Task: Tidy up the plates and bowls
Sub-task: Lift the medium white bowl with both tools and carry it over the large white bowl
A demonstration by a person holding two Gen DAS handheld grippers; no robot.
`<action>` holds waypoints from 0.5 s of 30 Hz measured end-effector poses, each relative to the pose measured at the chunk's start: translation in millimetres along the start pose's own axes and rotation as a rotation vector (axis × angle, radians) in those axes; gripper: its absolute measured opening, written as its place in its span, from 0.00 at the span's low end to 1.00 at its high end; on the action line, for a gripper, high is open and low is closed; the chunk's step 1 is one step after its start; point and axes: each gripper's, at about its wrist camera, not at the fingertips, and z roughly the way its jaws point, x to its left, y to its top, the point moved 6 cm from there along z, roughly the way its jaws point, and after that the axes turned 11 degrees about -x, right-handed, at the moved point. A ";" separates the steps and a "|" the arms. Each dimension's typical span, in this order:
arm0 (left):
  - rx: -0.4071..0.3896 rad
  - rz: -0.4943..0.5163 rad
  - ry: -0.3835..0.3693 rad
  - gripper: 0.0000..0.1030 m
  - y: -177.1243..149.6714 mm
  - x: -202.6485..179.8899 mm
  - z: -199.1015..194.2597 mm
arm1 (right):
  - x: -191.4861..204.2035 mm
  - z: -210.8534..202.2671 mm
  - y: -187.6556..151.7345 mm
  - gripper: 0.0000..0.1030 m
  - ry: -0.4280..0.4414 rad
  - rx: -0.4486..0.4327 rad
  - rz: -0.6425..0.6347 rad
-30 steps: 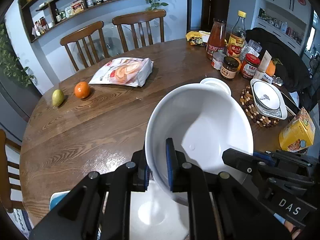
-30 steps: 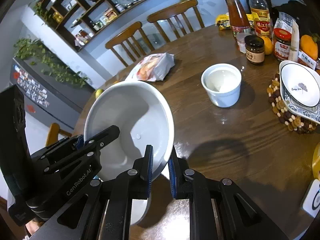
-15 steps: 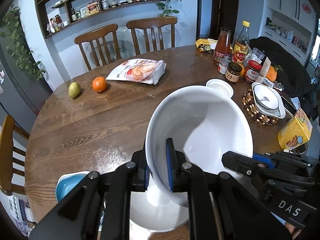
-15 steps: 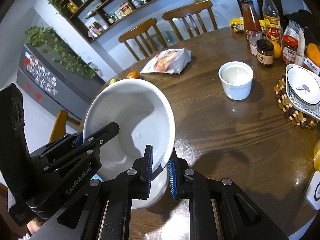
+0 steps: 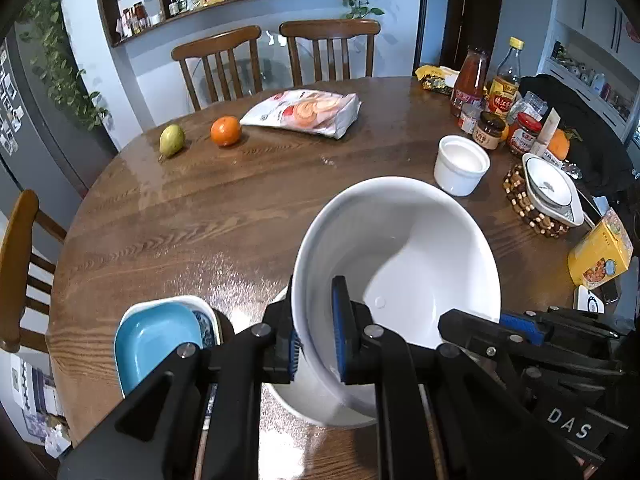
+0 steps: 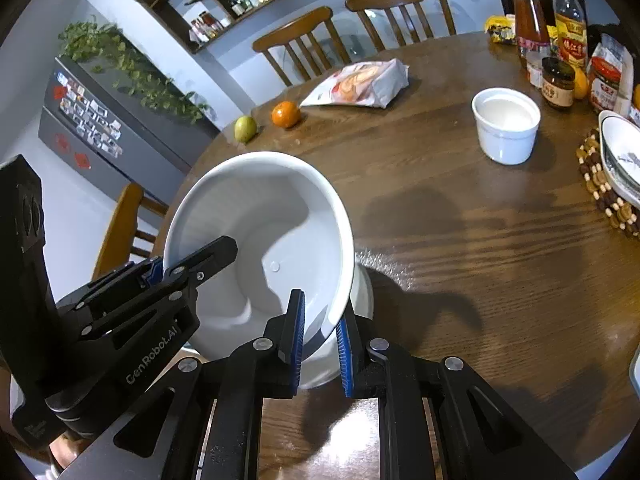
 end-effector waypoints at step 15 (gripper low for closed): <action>0.106 -0.082 -0.009 0.12 -34.1 21.2 26.3 | 6.8 30.9 -22.8 0.17 -0.033 0.097 -0.043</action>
